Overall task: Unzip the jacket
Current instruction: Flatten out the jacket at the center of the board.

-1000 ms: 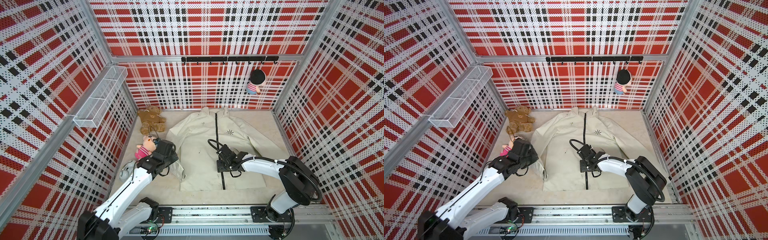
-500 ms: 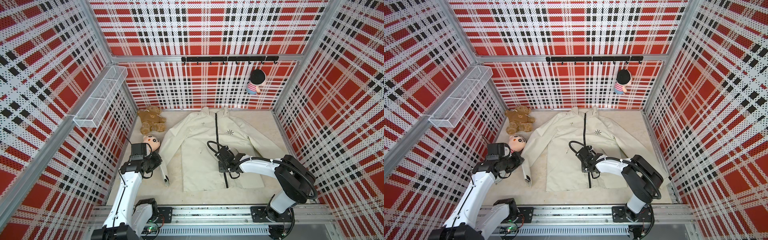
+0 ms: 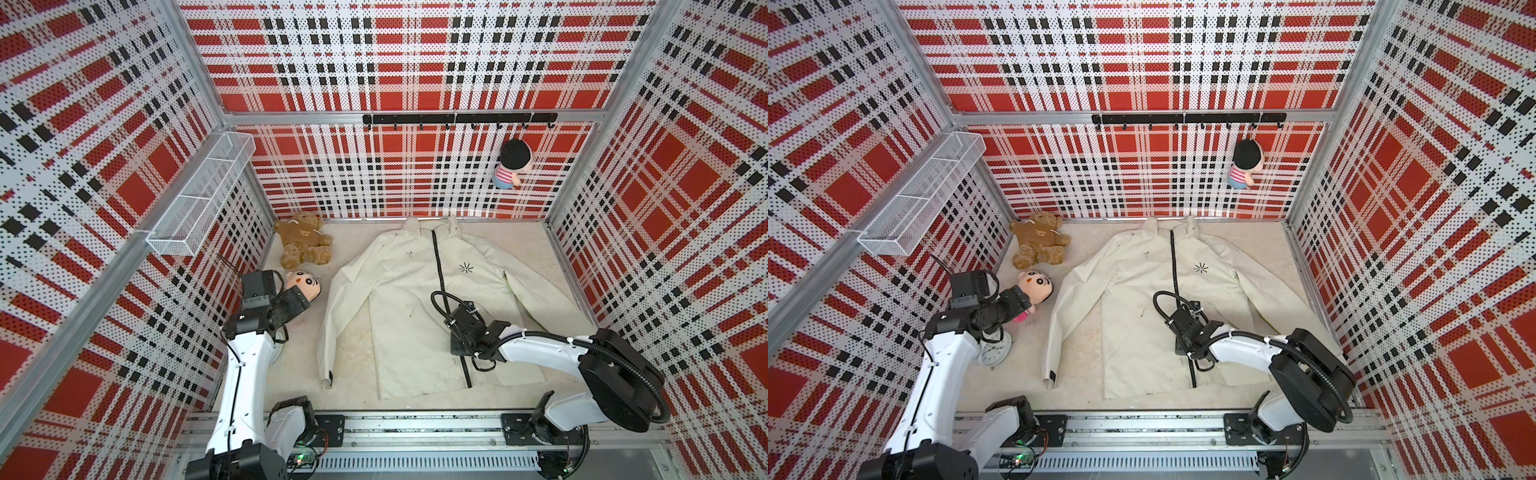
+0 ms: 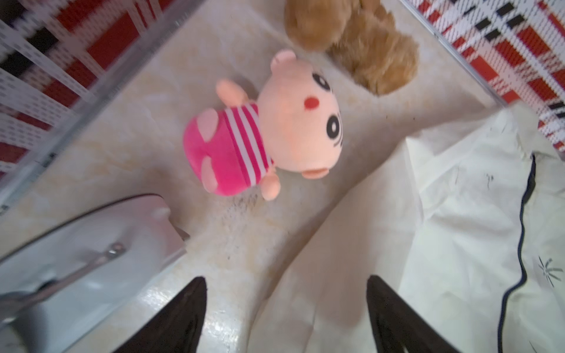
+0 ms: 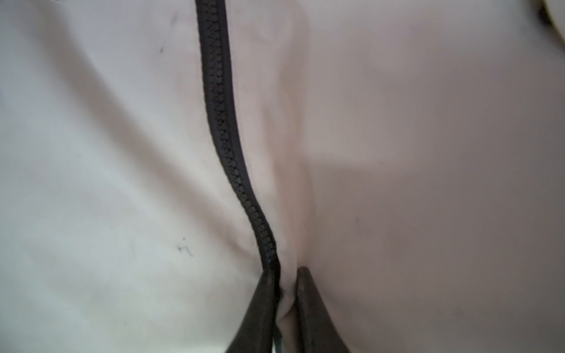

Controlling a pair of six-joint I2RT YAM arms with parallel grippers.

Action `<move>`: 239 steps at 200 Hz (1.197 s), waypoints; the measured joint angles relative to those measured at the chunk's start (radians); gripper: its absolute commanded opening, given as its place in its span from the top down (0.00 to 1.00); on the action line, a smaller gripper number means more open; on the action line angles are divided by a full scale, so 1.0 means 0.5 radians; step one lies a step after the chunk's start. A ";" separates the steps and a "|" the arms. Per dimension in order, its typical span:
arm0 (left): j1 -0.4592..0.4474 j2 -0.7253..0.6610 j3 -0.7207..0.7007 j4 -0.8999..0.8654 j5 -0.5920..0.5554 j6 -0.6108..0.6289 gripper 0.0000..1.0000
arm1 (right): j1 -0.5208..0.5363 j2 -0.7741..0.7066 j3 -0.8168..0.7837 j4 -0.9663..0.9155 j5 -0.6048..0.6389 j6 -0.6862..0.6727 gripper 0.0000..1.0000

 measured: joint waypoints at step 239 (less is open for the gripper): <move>-1.929 0.175 -0.626 0.268 -0.710 -1.593 0.51 | -0.001 -0.255 0.256 -0.347 0.061 -0.251 0.39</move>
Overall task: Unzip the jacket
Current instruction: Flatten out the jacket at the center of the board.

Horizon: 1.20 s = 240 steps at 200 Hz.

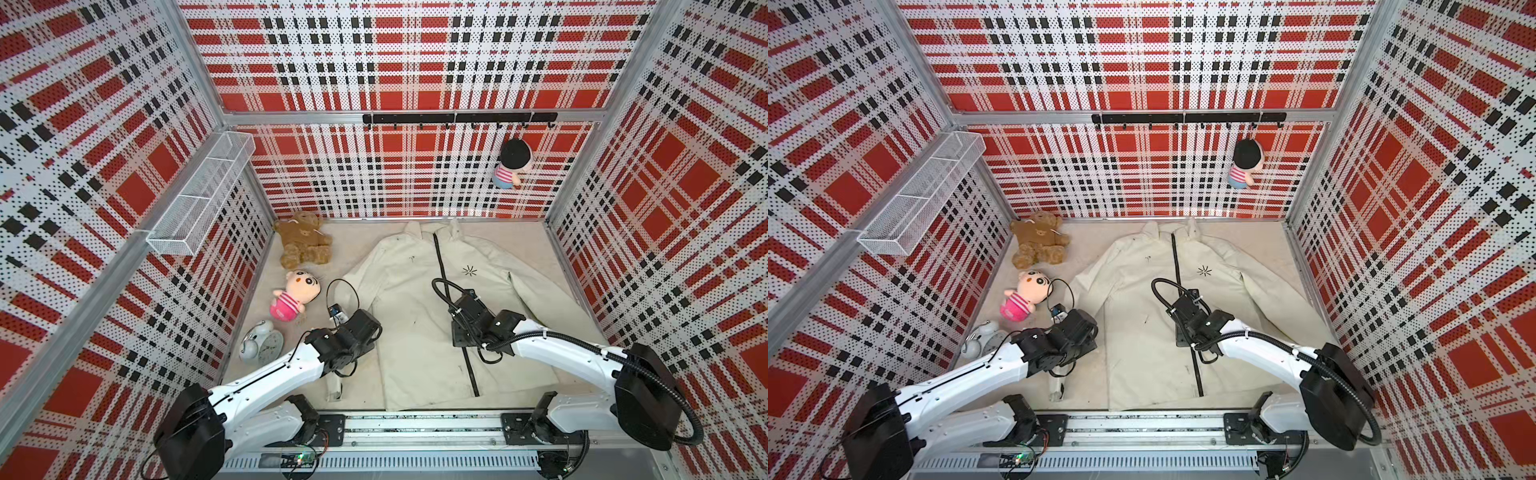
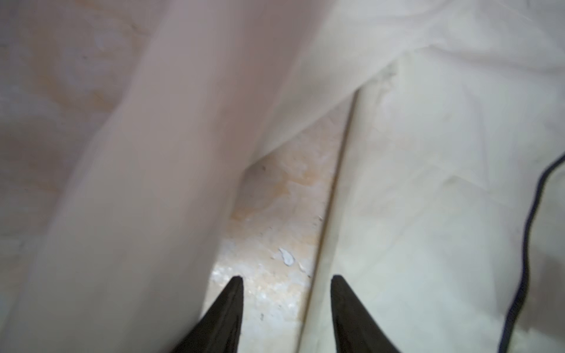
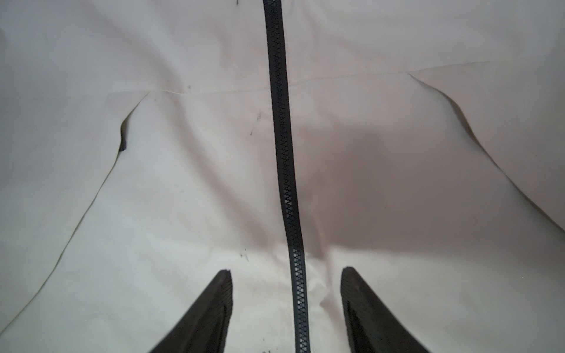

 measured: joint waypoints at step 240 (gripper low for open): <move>0.961 0.256 0.452 0.552 0.533 0.857 0.37 | -0.408 0.516 0.463 0.478 -0.330 -0.435 0.38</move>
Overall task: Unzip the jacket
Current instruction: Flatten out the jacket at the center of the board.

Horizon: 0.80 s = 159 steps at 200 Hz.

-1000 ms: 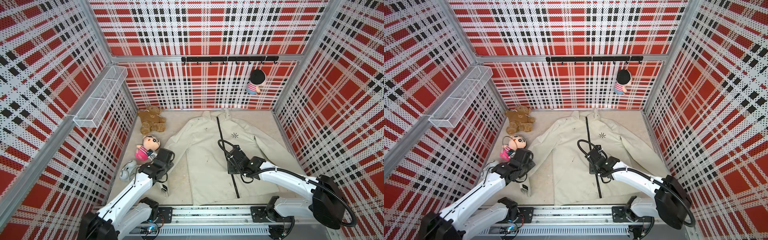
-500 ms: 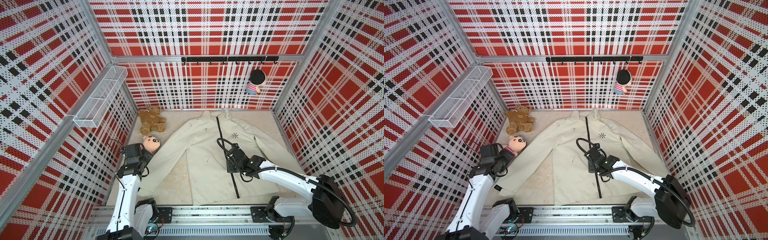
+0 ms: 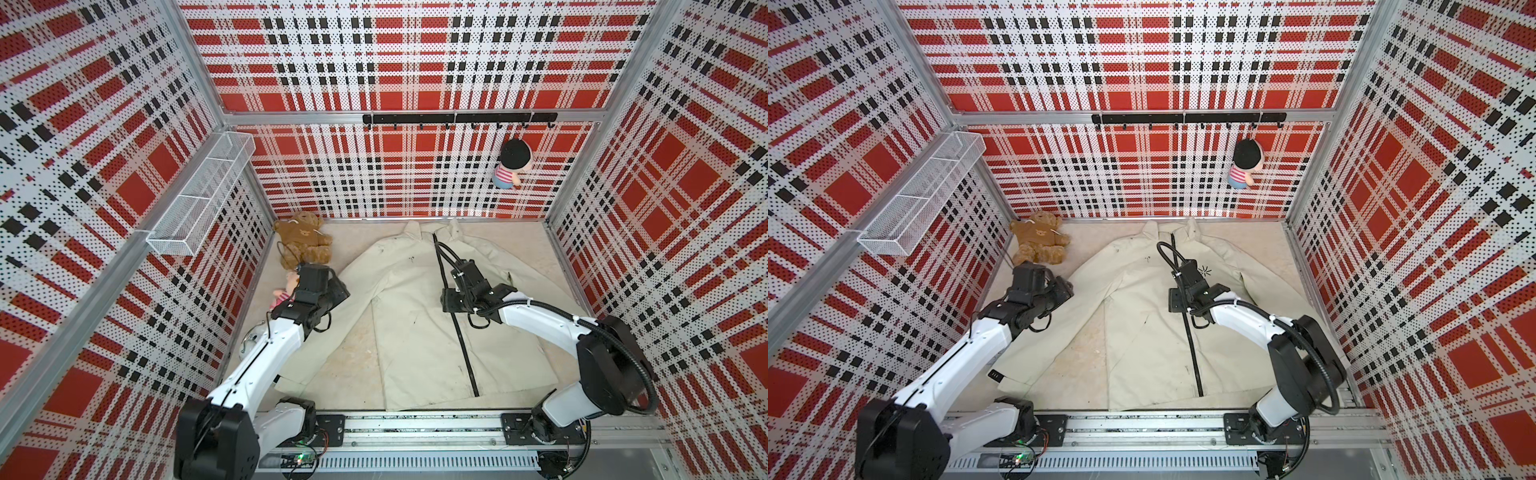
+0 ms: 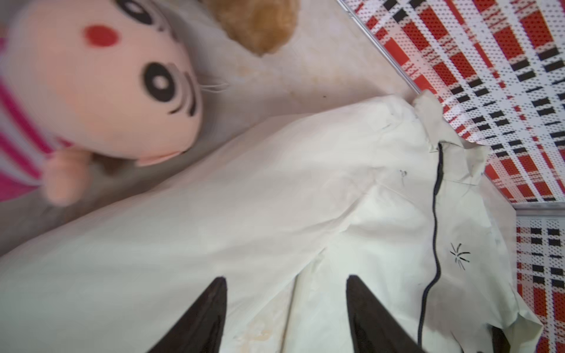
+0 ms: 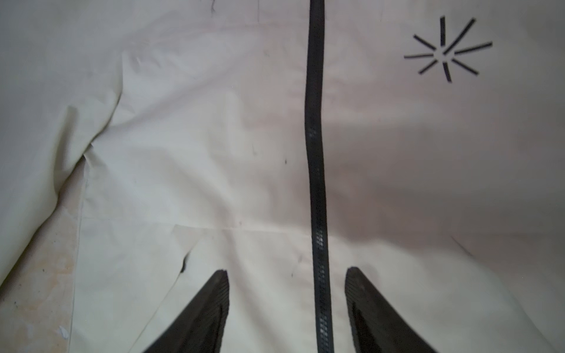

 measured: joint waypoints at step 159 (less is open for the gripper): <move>-0.027 1.399 0.671 0.535 0.117 -0.079 0.74 | 0.154 0.391 -0.155 0.558 -0.724 0.165 0.41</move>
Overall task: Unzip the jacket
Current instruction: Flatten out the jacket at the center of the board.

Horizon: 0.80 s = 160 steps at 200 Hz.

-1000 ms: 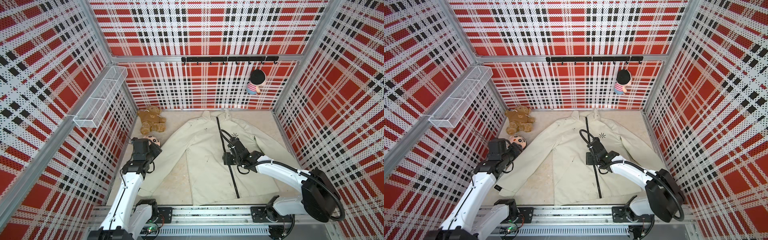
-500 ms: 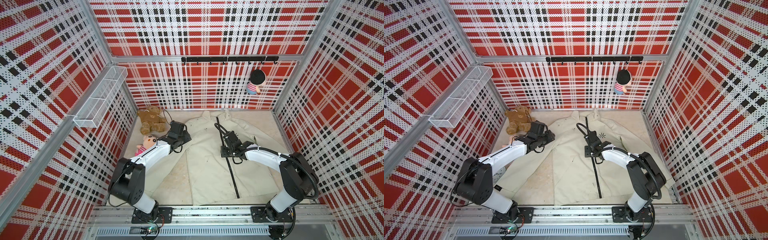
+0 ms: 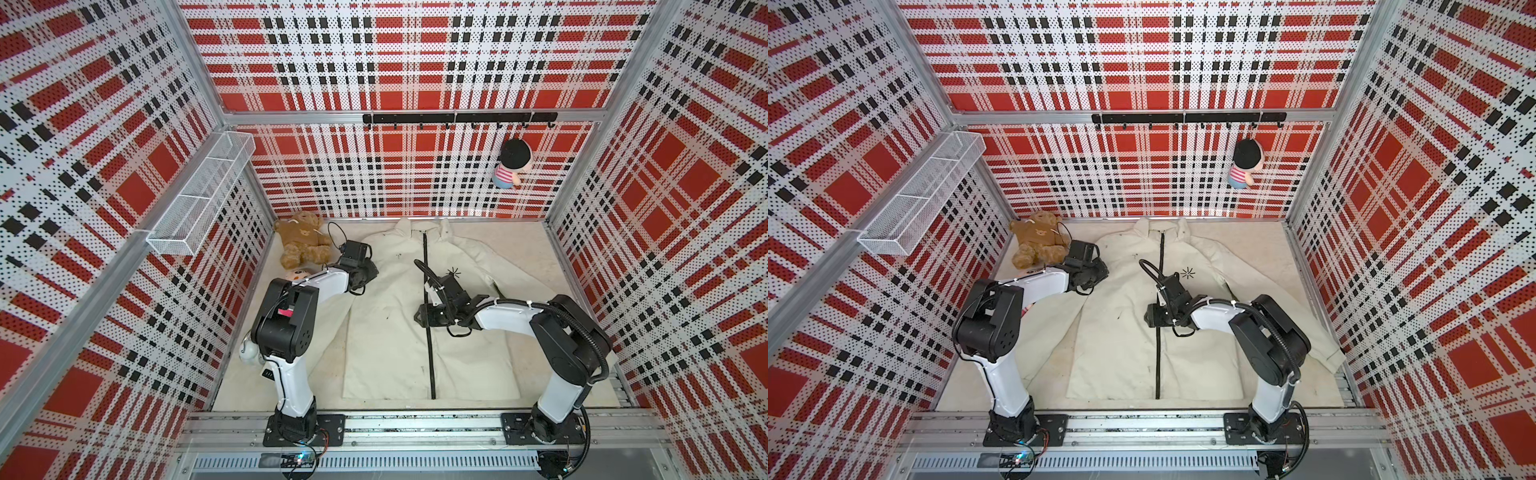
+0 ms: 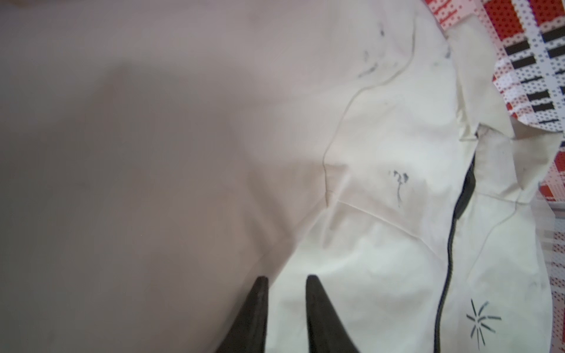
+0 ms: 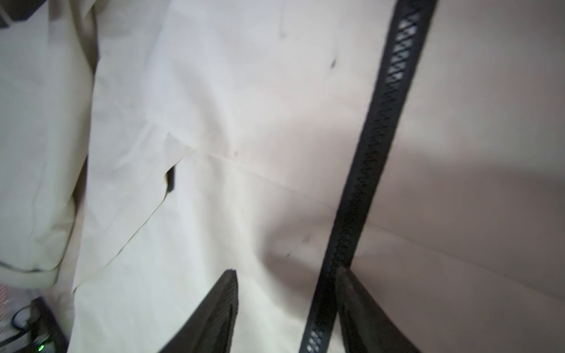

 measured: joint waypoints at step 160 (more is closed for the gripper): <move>0.110 0.197 0.467 0.140 0.266 0.319 0.66 | -0.962 0.166 0.652 -0.755 0.980 -0.542 0.56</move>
